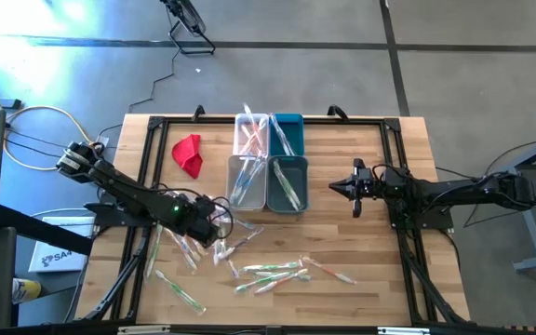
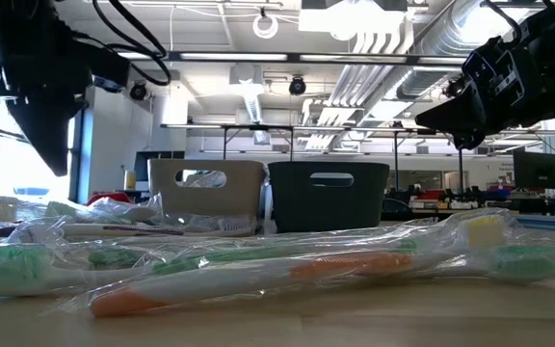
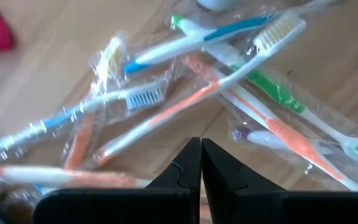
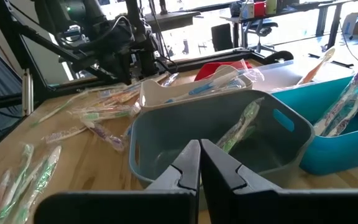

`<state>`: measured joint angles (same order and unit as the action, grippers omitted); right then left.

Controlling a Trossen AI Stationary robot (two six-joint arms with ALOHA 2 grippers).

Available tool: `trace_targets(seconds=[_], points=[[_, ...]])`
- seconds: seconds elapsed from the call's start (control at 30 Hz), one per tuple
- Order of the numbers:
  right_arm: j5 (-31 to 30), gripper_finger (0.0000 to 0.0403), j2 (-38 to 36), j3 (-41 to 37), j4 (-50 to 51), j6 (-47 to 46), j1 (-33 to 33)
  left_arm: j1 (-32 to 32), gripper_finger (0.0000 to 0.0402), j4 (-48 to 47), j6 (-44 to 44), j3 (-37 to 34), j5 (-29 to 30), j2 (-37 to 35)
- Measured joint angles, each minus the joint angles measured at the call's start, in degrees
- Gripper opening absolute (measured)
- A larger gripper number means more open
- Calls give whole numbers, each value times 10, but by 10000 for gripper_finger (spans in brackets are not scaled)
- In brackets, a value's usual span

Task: Pick & Place Toothbrushes
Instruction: Put the orange toothbrush into the transparent bin

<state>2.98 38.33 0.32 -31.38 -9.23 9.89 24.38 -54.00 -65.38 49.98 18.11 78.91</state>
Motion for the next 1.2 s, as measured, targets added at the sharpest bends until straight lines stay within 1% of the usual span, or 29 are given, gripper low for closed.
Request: trace_targets(seconds=[0.07, 0.2, 0.27, 0.37, 0.53, 0.7, 0.87, 1.2], points=[[0, 5, 0, 0, 0, 0, 0, 0, 6, 0, 25, 0, 7, 0], [0, 5, 0, 0, 0, 0, 0, 0, 6, 8, 53, 0, 52, 1], [0, 5, 0, 0, -1, 0, 0, 0, 13, 16, 81, 0, 58, 1], [0, 5, 0, 0, -1, 0, 0, 0, 39, 22, 100, 0, 68, 1], [0, 5, 0, 0, -1, 0, 0, 0, 99, 24, 101, 0, 73, 1], [0, 5, 0, 0, -1, 0, 0, 0, 131, 44, 101, -16, 74, 1], [0, 5, 0, 0, -1, 0, 0, 0, 136, 76, 97, -60, 70, 1], [0, 5, 0, 0, -1, -2, 0, 0, 136, 77, 96, -89, 70, 1]])
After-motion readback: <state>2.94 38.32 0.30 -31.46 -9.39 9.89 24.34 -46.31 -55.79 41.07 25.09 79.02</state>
